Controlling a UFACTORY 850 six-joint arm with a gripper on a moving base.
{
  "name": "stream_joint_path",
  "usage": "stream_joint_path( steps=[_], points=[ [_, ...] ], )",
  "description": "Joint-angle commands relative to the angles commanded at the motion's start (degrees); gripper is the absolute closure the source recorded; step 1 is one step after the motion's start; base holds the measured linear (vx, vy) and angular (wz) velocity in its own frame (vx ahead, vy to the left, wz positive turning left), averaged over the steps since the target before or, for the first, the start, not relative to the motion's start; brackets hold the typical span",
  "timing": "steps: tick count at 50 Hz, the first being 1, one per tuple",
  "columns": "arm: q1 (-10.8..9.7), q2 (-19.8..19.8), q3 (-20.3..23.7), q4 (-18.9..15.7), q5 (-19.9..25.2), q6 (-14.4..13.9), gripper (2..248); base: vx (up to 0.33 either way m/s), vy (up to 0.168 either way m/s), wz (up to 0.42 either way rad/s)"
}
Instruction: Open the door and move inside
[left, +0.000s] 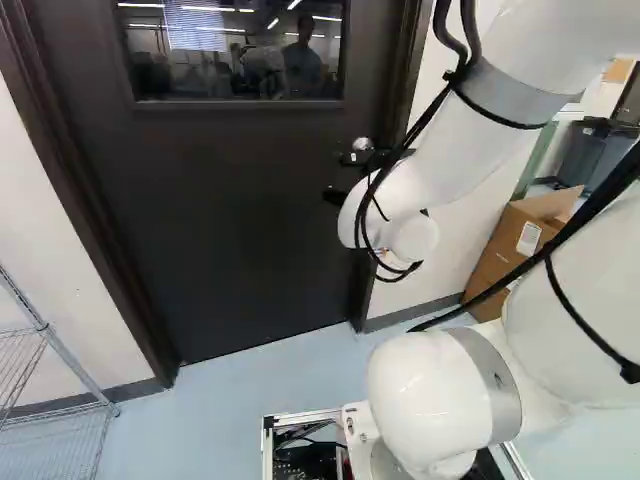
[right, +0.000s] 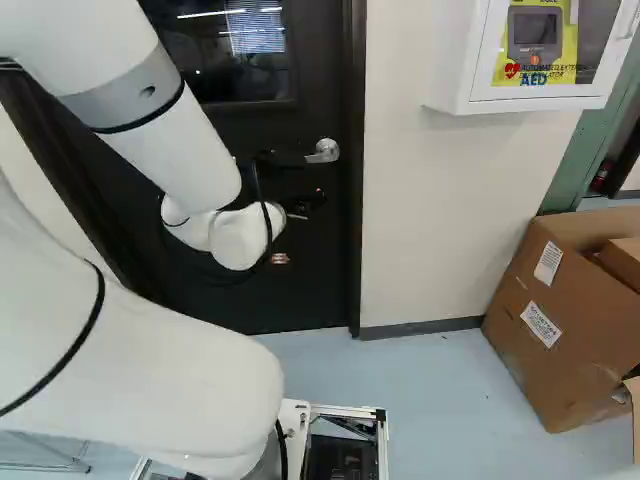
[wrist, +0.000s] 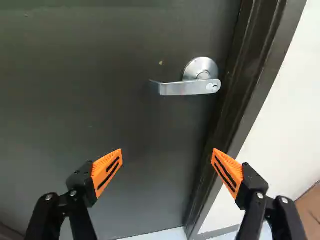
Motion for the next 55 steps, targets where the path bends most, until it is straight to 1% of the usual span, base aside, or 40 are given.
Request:
stream_joint_path(
  steps=[45, 55],
  points=[
    [0.0, -0.81, -6.77, 0.0, 0.0, 0.0, 3, 0.0, 0.0, 0.0],
    [-0.01, -1.18, -8.4, -0.74, 0.0, 0.0, 3, 0.0, 0.0, 0.0]
  ],
)
